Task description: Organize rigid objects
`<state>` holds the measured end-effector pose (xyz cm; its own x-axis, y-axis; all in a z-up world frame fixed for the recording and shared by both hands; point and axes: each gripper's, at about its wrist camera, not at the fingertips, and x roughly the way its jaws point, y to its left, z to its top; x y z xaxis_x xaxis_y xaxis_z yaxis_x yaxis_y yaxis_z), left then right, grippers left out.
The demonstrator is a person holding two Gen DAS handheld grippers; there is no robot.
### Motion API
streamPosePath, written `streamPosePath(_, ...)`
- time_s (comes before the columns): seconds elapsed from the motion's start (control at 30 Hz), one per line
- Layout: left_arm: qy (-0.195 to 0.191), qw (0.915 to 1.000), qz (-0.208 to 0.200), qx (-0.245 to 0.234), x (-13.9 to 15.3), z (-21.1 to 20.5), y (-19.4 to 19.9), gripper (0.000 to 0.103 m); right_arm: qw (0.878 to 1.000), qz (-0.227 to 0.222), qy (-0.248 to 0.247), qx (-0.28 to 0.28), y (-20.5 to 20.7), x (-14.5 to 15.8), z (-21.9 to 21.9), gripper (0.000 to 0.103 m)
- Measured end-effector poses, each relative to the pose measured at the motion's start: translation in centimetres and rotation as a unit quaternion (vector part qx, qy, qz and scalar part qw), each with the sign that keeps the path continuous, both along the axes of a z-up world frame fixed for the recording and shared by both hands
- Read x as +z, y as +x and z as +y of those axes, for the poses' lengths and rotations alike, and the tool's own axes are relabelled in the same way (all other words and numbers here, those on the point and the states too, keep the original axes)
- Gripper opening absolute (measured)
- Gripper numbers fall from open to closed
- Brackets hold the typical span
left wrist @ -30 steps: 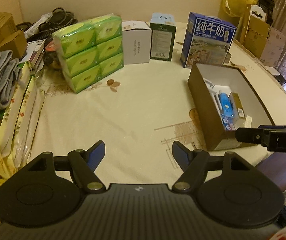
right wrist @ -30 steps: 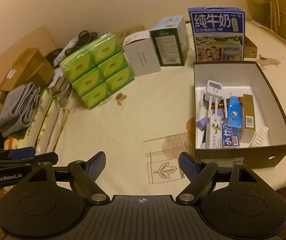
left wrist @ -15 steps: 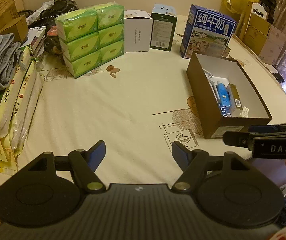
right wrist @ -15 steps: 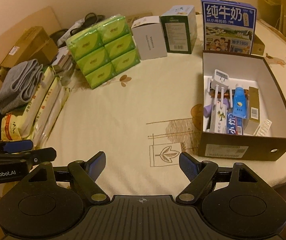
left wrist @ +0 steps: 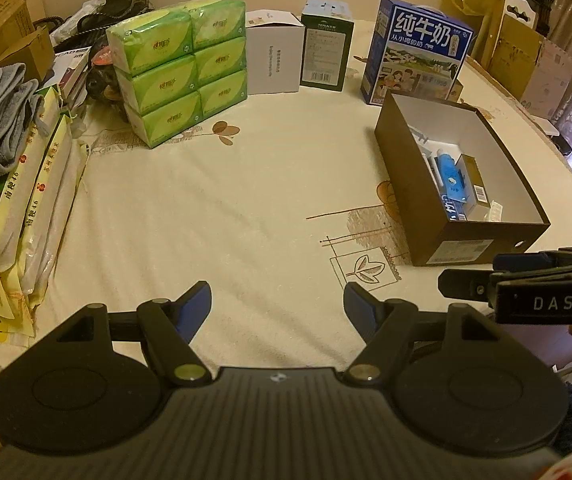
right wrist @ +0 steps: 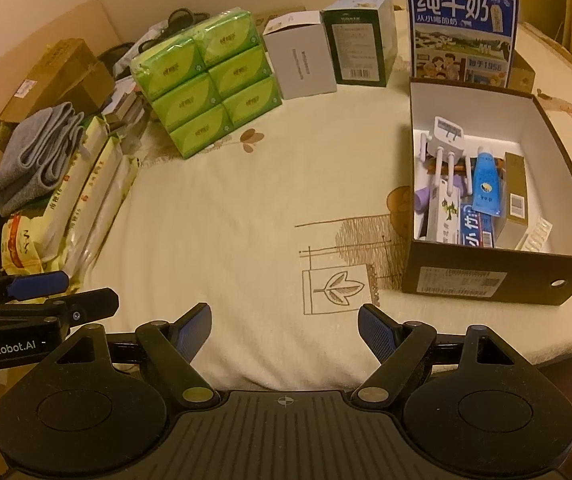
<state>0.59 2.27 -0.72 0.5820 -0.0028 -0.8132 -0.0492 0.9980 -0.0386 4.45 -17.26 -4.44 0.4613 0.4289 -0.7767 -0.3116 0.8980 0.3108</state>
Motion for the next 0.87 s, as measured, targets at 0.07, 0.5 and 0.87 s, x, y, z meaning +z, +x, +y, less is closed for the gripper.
streamPosePath(0.07, 0.000, 1.0000, 0.000, 0.001, -0.04, 0.05, 0.00, 0.070, 1.000, 0.001, -0.001, -0.001, 0.00, -0.04, 0.03, 0.078)
streamPosePath(0.5, -0.001, 1.0000, 0.001, 0.003, -0.16, 0.14, 0.10, 0.070, 1.000, 0.003, -0.002, -0.002, -0.05, -0.10, 0.09, 0.078)
streamPosePath(0.87, 0.000, 1.0000, 0.004, 0.003, -0.51, 0.10, 0.37, 0.070, 1.000, 0.004, -0.001, -0.003, -0.03, -0.38, -0.16, 0.078)
